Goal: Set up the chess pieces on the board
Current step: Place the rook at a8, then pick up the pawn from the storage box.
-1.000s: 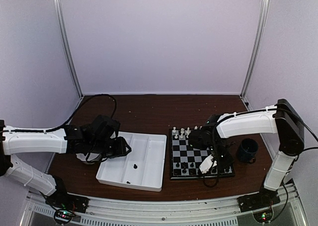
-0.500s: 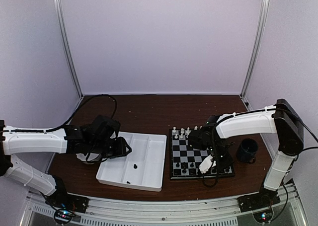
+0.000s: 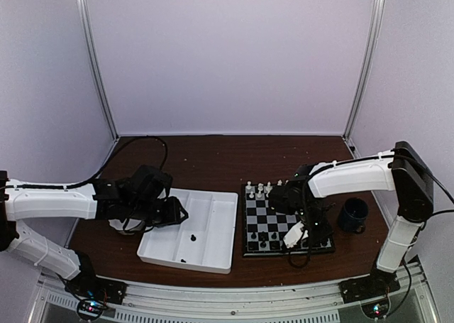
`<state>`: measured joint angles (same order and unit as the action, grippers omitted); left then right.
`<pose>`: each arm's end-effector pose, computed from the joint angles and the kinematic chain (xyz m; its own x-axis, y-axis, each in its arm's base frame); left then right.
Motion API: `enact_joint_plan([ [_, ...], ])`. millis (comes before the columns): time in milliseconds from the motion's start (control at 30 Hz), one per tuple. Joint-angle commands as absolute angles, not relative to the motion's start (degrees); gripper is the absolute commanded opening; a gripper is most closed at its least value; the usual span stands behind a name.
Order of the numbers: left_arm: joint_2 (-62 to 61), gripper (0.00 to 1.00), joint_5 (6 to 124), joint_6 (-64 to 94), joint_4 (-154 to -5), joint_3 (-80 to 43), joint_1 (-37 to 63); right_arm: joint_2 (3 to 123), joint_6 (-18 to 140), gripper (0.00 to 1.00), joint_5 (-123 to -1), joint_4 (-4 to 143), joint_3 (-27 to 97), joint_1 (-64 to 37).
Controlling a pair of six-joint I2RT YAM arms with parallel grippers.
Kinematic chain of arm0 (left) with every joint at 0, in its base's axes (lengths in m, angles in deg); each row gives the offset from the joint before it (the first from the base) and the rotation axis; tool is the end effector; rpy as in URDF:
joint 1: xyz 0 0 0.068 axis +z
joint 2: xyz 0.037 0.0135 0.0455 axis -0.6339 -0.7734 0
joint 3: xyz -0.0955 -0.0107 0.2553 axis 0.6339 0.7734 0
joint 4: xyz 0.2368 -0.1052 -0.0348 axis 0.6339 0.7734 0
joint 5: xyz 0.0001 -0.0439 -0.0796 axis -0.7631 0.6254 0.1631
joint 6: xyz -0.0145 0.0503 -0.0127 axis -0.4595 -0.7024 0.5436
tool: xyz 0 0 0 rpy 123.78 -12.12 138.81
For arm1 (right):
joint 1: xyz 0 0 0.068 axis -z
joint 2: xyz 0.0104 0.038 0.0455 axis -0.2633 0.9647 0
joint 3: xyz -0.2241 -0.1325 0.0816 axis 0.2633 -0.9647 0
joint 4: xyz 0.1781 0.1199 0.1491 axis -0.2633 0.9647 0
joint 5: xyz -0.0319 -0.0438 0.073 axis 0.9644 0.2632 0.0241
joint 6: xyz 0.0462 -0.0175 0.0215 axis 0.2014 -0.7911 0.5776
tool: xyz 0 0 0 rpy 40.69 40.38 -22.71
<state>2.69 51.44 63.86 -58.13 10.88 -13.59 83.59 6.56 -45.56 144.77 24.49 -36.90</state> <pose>0.1560 -0.2012 0.2122 -0.8867 -0.2656 -0.3786 -0.0257 0.8457 -0.5330 0.1663 0.2049 0.1733 0.2222 -0.9036 0.3662 -0.9692 -0.1639 0.1838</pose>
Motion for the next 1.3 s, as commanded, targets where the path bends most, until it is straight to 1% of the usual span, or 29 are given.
enact_joint_plan([
  [0, 2.6, 0.34, 51.5, 62.0, -56.8, 9.8, -13.4, 79.7, 7.3, 0.18, -49.1, 149.0, 27.6, -37.3],
  [167, 1.9, 0.34, 51.5, 57.9, -48.6, 5.9, -13.6, 71.6, 6.4, 0.27, -54.2, 153.3, 33.8, -35.9],
  [333, -2.4, 0.34, 50.5, 58.3, -41.6, 1.4, -17.4, 67.2, 8.9, 0.27, -61.1, 148.7, 33.5, -31.7],
  [400, -5.2, 0.32, 49.4, 57.7, -40.6, -0.7, -19.2, 65.2, 11.0, 0.27, -63.3, 145.2, 32.0, -30.4],
  [533, -13.0, 0.22, 48.1, 54.5, -33.9, -7.8, -20.2, 60.2, 15.8, 0.27, -65.0, 136.8, 28.5, -29.0],
  [600, -16.7, 0.20, 47.7, 52.7, -30.2, -12.4, -20.2, 57.0, 18.4, 0.27, -66.1, 133.0, 25.7, -28.0],
  [767, -21.7, 0.20, 46.2, 50.6, -26.6, -17.3, -20.3, 47.7, 20.4, 0.29, -72.9, 126.1, 18.9, -17.9],
  [800, -22.4, 0.21, 46.1, 50.0, -26.1, -18.1, -20.3, 45.7, 20.9, 0.30, -74.1, 124.7, 17.3, -15.3],
  [933, -26.0, 0.26, 47.1, 49.0, -23.9, -21.7, -20.1, 38.7, 22.9, 0.38, -78.2, 118.9, 11.2, -10.0],
  [1000, -27.2, 0.26, 47.6, 48.9, -23.6, -22.8, -20.2, 38.0, 23.1, 0.38, -77.8, 119.8, 11.7, -8.6],
  [1133, -29.0, 0.22, 48.3, 48.9, -23.6, -24.0, -19.9, 38.0, 22.9, 0.39, -78.8, 119.0, 11.1, -7.6],
  [1267, -29.9, 0.23, 48.6, 49.9, -22.8, -23.9, -19.8, 38.8, 22.8, 0.39, -79.1, 119.1, 11.2, -7.6],
])
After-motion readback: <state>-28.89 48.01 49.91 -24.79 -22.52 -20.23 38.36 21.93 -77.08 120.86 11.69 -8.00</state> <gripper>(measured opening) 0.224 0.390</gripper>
